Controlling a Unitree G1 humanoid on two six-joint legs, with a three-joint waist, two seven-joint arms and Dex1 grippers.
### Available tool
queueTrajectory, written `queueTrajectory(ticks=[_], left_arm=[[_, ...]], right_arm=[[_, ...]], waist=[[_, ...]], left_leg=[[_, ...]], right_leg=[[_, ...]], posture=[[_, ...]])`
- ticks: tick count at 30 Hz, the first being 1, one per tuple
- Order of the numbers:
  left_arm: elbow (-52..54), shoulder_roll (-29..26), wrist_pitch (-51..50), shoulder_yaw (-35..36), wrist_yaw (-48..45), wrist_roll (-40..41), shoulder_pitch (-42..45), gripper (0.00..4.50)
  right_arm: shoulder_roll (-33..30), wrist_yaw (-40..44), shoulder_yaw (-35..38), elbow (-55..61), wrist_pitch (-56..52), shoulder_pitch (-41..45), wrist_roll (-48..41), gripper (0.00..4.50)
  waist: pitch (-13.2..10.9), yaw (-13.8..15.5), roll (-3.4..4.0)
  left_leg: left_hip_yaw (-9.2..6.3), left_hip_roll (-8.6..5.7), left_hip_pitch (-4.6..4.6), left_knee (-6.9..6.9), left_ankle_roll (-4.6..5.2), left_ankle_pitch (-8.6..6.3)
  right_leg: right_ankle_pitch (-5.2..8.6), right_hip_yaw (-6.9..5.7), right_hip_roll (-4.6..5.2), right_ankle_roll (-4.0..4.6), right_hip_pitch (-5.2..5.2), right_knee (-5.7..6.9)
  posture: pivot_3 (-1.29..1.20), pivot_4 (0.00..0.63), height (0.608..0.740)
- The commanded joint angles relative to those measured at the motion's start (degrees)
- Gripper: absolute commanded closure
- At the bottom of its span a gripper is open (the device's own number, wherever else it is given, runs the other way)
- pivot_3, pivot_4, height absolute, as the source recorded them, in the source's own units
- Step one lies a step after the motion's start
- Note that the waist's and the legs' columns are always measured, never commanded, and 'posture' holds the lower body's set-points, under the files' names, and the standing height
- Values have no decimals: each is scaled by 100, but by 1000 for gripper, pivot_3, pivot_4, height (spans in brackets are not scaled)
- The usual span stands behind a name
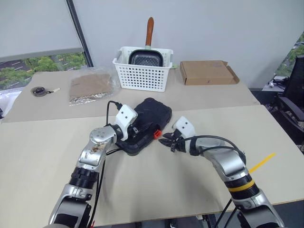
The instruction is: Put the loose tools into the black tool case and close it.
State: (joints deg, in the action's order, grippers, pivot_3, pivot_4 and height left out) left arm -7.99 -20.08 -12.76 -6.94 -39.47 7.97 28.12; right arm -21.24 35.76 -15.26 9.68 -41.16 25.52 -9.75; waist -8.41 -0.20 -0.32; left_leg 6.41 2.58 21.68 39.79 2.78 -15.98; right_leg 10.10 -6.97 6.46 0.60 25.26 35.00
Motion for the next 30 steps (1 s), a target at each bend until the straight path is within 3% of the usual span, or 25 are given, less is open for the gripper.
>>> queueTrajectory(ticks=[1,15,19,30], left_arm=[[-409,-54,-239,-125,-10,-148,-236,1342],[-411,-81,-238,-122,-24,-161,-258,1342],[-420,-79,-228,-121,-23,-162,-253,1342],[-446,-74,-224,-151,-60,-173,-253,1342]], right_arm=[[195,-267,52,176,-4,21,42,2416],[337,-448,126,-25,219,113,89,2416],[305,-427,89,12,285,98,112,3254],[25,-189,123,501,165,165,71,3257]], waist=[[0,4,0],[0,-3,0],[0,-2,0],[0,22,0]], left_leg=[[-1,0,0,0,0,0],[-2,0,3,-1,0,0],[-2,0,3,-1,-3,-2],[-3,-1,22,-1,-1,-1]], right_leg=[[0,-2,0,0,1,0],[0,-2,0,0,1,-3],[0,-3,0,0,2,-3],[0,-4,2,0,14,-8]], posture=[[0,150,700],[0,150,700],[0,150,700],[0,150,700]])
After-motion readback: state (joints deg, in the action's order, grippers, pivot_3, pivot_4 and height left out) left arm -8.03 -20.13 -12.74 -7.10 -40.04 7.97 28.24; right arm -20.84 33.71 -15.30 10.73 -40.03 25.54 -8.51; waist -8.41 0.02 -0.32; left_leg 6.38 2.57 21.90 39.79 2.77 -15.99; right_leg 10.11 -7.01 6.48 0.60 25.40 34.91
